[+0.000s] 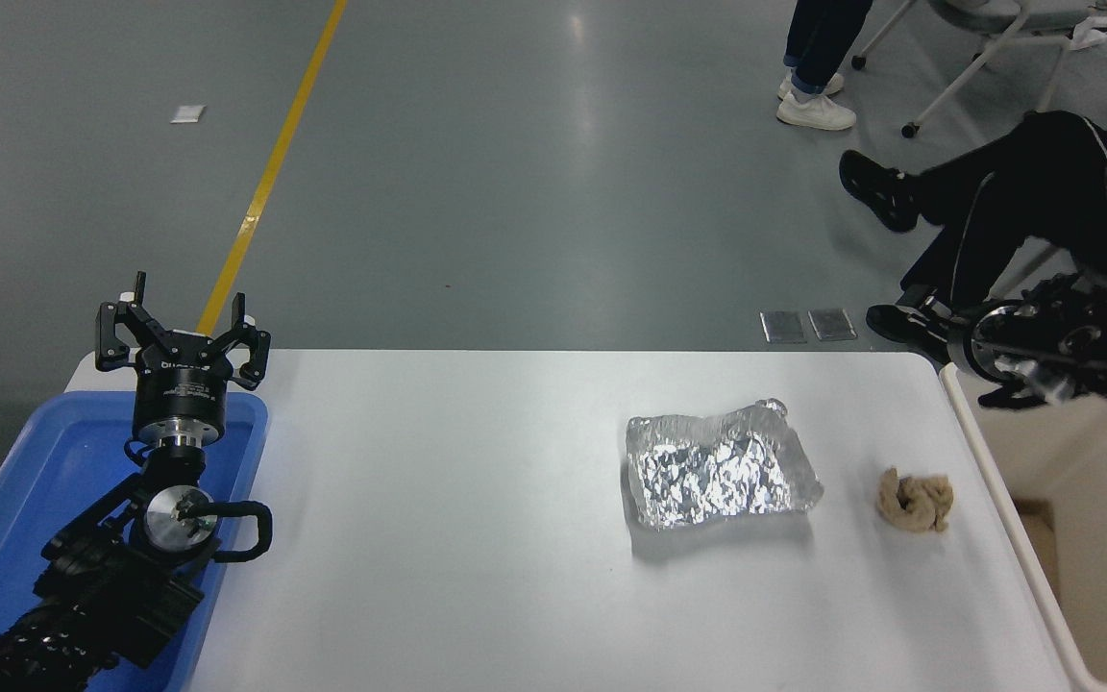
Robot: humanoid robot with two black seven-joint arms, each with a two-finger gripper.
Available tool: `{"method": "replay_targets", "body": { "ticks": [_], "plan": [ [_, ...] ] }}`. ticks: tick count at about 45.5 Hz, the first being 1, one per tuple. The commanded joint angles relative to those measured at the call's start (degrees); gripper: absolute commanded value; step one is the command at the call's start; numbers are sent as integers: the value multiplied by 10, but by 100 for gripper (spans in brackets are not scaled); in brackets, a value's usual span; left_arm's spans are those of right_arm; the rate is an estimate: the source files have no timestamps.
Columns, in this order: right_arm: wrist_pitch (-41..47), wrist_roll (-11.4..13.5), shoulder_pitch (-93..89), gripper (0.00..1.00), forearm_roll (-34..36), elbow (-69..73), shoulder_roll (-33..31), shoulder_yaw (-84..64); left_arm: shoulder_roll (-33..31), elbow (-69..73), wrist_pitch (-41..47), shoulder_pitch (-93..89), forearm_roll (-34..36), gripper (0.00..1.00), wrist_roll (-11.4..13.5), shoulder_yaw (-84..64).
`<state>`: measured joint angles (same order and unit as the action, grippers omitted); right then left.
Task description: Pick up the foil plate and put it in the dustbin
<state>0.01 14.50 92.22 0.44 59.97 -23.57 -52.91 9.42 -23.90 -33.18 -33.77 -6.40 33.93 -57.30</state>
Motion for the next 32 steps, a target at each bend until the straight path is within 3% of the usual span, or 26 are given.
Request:
{"method": "replay_targets", "body": {
  "ticks": [1, 16, 25, 32],
  "plan": [
    [76, 0, 169, 100, 2, 180, 41, -104, 1, 0, 0, -1, 0, 99, 0, 0],
    [263, 1, 348, 100, 3, 327, 26, -99, 2, 0, 0, 0, 0, 99, 0, 0],
    [408, 7, 408, 100, 7, 339, 28, -102, 2, 0, 0, -1, 0, 99, 0, 0],
    [431, 6, 443, 100, 9, 335, 23, -102, 2, 0, 0, 0, 0, 99, 0, 0]
  ]
}}
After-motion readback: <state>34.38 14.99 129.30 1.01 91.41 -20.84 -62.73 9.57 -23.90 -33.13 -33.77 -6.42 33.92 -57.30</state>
